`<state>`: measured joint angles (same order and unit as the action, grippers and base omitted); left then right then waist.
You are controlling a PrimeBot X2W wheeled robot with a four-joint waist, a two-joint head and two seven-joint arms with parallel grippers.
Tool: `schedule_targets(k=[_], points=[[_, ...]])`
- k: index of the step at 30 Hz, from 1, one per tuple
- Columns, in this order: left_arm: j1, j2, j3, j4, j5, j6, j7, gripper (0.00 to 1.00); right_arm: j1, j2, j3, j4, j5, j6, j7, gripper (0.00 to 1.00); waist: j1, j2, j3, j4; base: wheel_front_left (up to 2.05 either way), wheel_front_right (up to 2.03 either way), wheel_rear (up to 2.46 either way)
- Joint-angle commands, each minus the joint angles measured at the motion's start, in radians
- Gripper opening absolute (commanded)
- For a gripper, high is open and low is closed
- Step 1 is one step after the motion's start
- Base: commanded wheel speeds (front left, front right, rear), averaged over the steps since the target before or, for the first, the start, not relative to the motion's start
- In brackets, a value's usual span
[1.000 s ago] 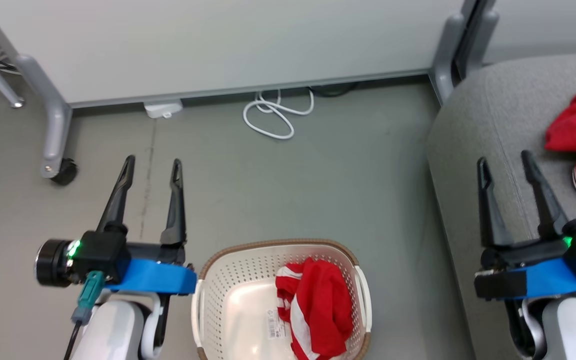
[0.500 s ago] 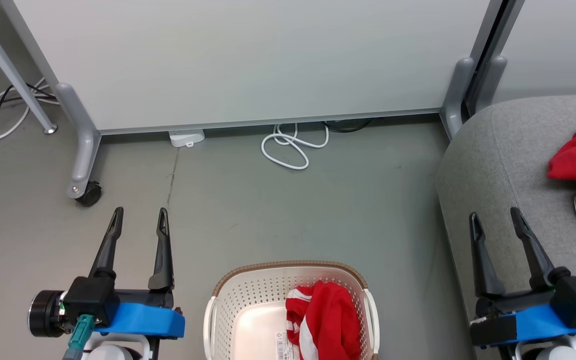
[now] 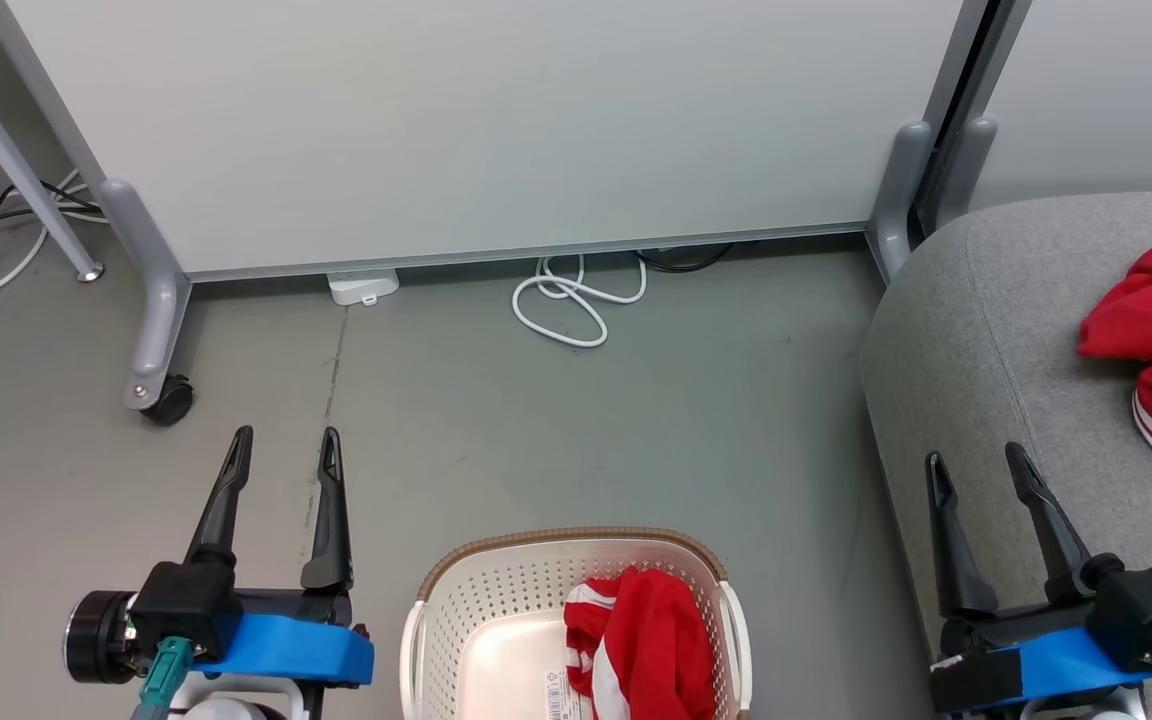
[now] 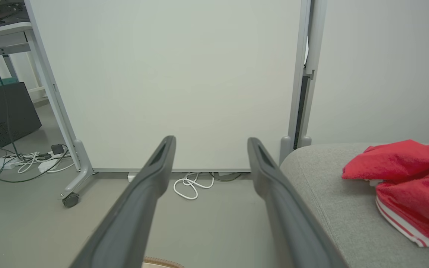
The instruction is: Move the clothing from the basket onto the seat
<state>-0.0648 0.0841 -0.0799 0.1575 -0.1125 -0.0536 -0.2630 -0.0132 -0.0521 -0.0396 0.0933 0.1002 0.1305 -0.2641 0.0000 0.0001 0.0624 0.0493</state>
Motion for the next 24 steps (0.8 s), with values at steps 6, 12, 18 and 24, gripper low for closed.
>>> schedule_targets(k=[6,12,18,24], points=[[-0.003,-0.010,0.013,0.004,0.016,-0.015,-0.003,1.00,0.001,0.003,0.005,0.006,0.008,0.000,-0.001,1.00,0.0000,-0.0001,0.001,-0.002,0.00,0.00,0.00],[-0.033,-0.014,0.003,0.022,0.030,-0.035,-0.003,1.00,-0.010,0.003,0.003,0.006,0.013,0.000,-0.001,1.00,0.0000,-0.0001,0.013,-0.001,0.00,0.00,0.00],[-0.105,-0.005,-0.086,0.087,0.046,-0.066,-0.003,1.00,-0.042,0.003,0.012,-0.001,-0.001,0.000,-0.001,1.00,0.0000,-0.0001,0.046,-0.013,0.00,0.00,0.00],[-0.245,0.015,-0.262,0.236,0.041,-0.079,-0.003,1.00,-0.123,0.002,0.023,-0.027,-0.015,0.000,-0.001,1.00,0.0000,-0.0001,0.141,-0.057,0.00,0.00,0.00]])
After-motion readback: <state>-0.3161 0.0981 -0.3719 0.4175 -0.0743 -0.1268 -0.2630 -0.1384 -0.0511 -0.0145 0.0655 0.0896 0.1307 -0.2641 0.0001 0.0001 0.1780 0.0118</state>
